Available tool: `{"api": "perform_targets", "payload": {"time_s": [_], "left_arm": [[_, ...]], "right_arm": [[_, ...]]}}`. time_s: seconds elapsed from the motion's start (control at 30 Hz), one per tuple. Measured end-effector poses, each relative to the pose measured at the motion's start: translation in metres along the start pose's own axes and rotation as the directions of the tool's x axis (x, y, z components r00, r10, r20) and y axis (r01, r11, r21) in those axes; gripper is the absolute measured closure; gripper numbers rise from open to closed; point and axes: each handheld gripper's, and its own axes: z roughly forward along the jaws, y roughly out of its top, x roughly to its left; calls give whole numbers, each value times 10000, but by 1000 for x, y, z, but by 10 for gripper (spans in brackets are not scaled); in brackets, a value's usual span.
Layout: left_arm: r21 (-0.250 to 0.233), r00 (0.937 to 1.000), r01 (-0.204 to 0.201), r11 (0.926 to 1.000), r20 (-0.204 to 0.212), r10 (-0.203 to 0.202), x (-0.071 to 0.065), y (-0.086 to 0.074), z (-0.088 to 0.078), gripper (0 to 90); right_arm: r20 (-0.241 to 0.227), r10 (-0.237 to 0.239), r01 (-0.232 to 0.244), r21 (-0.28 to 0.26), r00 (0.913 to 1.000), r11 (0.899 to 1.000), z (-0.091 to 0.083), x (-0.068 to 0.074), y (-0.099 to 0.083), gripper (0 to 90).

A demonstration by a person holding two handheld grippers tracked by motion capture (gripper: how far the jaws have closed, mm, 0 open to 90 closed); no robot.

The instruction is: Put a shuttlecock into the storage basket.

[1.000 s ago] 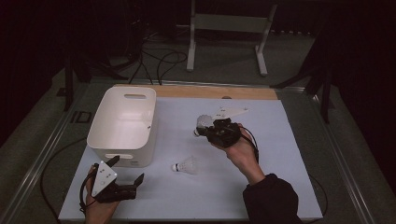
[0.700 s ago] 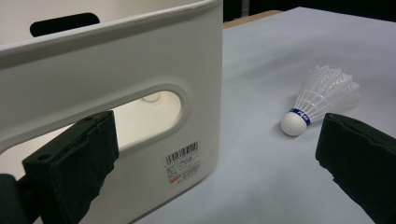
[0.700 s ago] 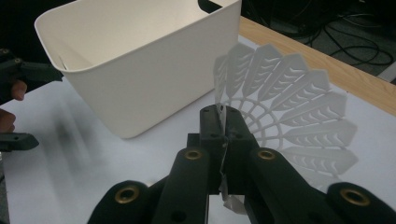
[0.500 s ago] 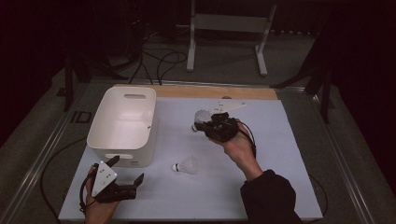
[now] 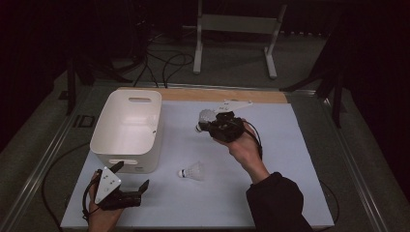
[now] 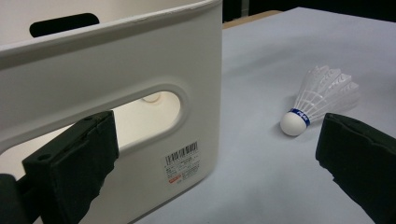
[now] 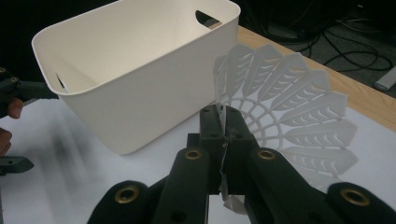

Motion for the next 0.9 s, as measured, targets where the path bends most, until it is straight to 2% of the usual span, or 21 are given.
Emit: {"api": "perform_targets", "payload": {"time_s": [0.9], "left_arm": [[7, 10000, -3, 10000, 14, 3, 0, 0, 0, 0]], "right_arm": [[88, -51, 53, -232, 9999, 9997, 11, -6, 19, 885]]}}
